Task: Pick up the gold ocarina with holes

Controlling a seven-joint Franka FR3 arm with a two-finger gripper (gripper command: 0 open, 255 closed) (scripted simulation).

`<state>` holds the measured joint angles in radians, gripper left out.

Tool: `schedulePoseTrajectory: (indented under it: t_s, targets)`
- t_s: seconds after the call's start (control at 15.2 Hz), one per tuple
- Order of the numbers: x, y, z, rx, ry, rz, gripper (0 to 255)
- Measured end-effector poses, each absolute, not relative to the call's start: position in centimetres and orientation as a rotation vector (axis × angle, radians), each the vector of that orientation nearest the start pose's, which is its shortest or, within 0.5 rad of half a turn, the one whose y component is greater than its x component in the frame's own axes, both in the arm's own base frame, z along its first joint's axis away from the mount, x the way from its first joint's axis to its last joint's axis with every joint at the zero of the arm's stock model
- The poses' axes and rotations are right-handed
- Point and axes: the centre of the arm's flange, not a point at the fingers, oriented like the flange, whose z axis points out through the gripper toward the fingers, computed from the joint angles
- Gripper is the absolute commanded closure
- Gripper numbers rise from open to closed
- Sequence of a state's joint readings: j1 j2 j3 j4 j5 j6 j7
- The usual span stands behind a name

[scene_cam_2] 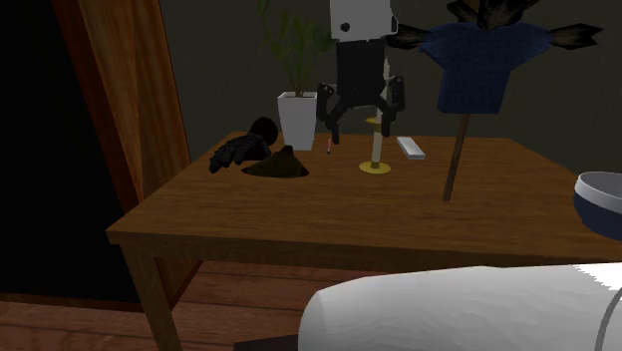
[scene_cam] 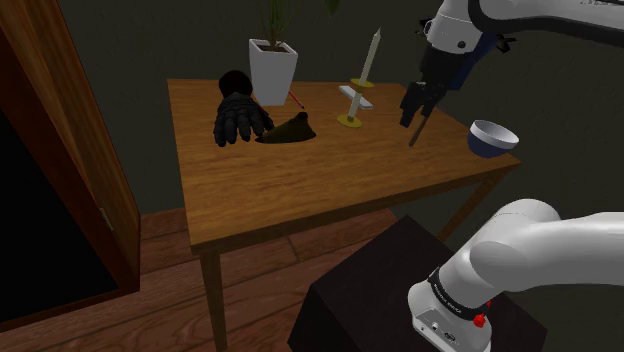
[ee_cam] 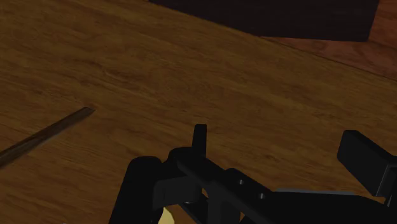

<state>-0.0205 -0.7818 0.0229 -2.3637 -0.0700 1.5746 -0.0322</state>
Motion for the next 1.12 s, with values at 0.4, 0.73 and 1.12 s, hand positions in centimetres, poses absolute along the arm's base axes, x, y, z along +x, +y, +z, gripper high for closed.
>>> schedulePoseTrajectory:
  t_s: [0.4,0.73,1.12]
  targets:
    - [36.2,0.4,57.4,-3.245,-0.333,0.065,0]
    - [42.6,2.7,55.9,-3.227,-0.700,0.127,0]
    - [49.4,7.3,53.1,-3.145,-1.144,0.201,0]
